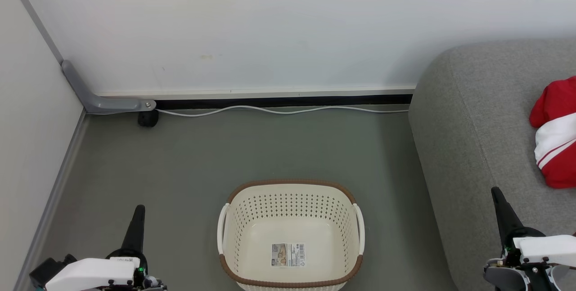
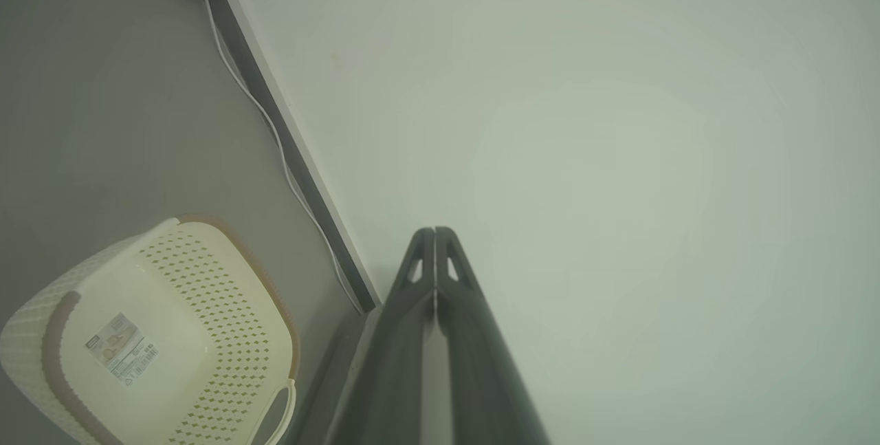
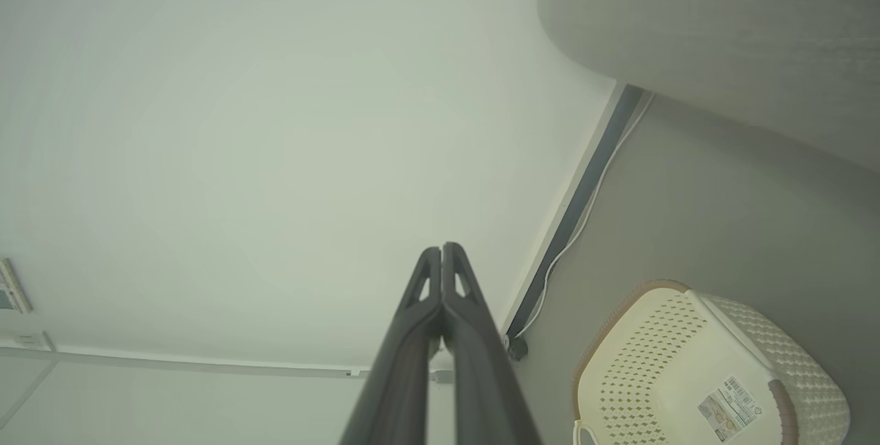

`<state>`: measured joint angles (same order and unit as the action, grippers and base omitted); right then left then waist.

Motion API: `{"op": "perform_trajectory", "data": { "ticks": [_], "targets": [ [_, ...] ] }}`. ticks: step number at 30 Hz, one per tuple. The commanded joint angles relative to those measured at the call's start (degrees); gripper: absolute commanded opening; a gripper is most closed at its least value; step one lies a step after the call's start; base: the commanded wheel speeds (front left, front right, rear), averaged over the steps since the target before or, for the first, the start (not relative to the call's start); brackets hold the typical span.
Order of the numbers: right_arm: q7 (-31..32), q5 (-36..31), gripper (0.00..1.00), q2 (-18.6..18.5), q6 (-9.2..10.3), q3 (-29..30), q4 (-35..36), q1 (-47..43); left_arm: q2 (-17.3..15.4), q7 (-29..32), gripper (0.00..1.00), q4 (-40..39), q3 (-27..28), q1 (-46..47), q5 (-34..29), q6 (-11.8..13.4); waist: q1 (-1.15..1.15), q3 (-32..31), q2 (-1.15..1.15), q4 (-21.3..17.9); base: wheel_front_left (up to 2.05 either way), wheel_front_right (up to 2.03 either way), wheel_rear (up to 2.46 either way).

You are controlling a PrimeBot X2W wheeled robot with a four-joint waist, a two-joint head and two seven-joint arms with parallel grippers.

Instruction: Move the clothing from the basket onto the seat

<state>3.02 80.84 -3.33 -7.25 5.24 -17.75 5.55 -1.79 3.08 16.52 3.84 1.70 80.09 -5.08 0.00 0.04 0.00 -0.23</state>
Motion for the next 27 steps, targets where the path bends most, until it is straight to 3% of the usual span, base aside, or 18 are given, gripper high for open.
{"op": "perform_trajectory", "data": {
  "ticks": [1,18,27],
  "targets": [
    [0.89,2.00,0.00,-0.27,-0.22,-0.53,2.13,1.02,-0.96,0.74,0.00,-1.81,1.84,3.48,2.27,-1.07,0.00,0.01,0.00,0.02,0.00,0.00,0.00],
    [3.49,11.31,0.00,0.46,-0.24,1.31,3.72,0.64,-1.09,3.40,0.00,-2.45,2.67,4.49,12.09,-2.41,0.00,0.13,0.00,0.23,0.00,0.00,0.00],
    [3.49,11.31,0.00,0.46,-0.24,1.30,3.72,0.64,-1.09,3.40,0.00,-2.45,2.67,4.49,12.09,-2.41,0.00,0.13,0.00,0.23,0.00,0.00,0.00]
  ]
}}
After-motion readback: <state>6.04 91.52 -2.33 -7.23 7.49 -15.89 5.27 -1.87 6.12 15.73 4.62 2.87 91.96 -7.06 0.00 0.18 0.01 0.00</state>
